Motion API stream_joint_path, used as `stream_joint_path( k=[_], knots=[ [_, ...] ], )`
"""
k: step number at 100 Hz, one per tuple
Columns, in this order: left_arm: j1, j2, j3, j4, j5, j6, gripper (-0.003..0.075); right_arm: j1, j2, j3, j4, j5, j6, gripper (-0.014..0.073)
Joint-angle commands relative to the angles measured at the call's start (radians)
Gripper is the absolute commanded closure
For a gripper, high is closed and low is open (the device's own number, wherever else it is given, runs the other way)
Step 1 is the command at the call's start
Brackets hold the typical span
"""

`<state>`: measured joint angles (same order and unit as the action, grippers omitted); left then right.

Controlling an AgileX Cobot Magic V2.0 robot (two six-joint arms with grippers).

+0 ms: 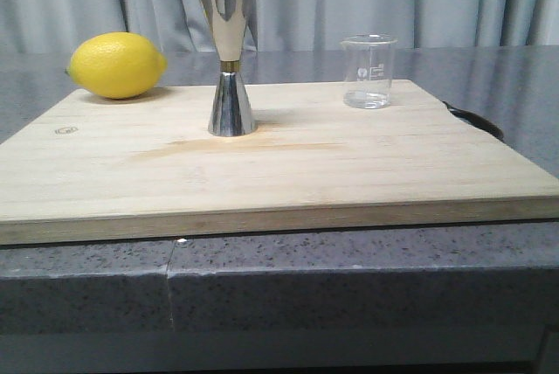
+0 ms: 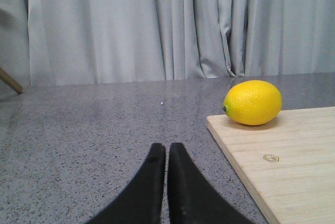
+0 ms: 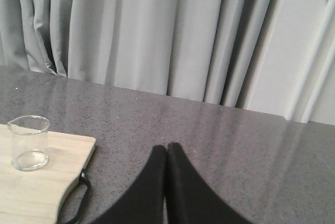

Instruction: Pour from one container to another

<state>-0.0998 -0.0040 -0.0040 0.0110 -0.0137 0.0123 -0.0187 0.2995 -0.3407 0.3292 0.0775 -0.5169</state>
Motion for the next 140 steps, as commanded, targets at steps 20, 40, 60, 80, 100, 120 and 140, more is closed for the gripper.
stream_joint_path(
  k=[20,40,60,80,100,120,140],
  knots=[
    [0.002,-0.028,0.015,-0.001,-0.069,-0.001,0.0739,0.001,0.006,0.19,-0.291,-0.295,0.468,0.0664],
    [0.002,-0.028,0.015,-0.001,-0.069,-0.001,0.0739,0.001,-0.089,0.319,-0.329,-0.35,0.557,0.0664],
    [0.002,-0.028,0.015,-0.001,-0.069,-0.001,0.0739,0.001,-0.284,0.376,-0.329,-0.314,0.563,0.0664],
    [0.002,-0.028,0.015,-0.001,-0.069,-0.001,0.0739,-0.029,-0.323,0.376,-0.329,-0.218,0.578,0.0664],
    [0.002,-0.028,0.015,-0.001,-0.069,-0.001,0.0739,-0.042,-0.325,0.376,-0.322,-0.153,0.591,0.0664],
    [0.002,-0.028,0.015,-0.001,-0.069,-0.001,0.0739,-0.042,-0.325,0.376,-0.322,-0.138,0.591,0.0664],
    [0.002,-0.028,0.015,-0.001,-0.069,-0.001,0.0739,-0.042,-0.325,0.376,-0.322,-0.138,0.591,0.0664]
  ],
)
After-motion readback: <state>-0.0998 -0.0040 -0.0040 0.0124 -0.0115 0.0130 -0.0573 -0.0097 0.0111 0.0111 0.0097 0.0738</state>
